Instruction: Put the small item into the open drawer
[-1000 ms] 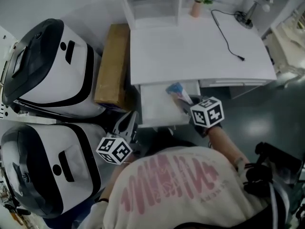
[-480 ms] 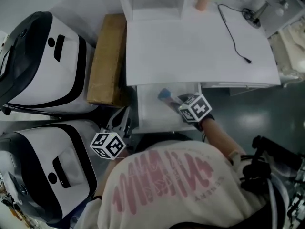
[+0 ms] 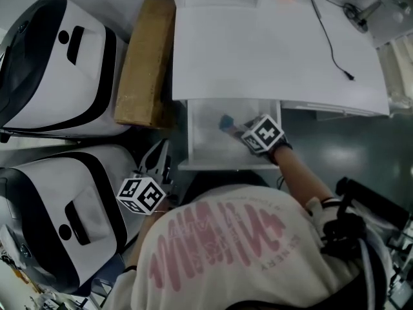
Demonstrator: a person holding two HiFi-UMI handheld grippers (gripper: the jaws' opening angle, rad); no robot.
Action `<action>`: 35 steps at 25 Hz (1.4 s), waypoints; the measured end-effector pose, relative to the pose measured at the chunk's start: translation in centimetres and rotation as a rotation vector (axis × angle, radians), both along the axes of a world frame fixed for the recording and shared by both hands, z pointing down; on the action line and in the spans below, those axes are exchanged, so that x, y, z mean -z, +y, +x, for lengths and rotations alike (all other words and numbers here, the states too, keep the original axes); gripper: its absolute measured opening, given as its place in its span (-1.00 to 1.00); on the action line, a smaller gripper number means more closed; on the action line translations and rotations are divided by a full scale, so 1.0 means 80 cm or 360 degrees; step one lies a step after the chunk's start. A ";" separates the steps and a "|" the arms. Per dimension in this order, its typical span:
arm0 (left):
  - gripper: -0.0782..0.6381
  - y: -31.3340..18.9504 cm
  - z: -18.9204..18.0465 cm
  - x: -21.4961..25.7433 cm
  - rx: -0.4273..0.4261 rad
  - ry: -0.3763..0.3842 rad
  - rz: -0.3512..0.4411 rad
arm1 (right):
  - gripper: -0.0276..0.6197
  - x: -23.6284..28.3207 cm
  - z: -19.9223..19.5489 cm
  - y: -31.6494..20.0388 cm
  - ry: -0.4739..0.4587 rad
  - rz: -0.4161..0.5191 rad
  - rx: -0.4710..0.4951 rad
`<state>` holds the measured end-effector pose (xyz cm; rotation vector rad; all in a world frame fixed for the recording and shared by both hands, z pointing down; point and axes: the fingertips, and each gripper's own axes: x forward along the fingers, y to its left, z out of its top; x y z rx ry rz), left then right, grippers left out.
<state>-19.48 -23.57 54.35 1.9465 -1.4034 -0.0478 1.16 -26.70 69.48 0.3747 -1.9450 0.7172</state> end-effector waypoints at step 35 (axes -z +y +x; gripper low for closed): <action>-0.70 -0.002 -0.016 -0.035 0.0083 0.0043 -0.0087 | -0.32 -0.083 0.010 0.007 0.0190 -0.0099 0.0069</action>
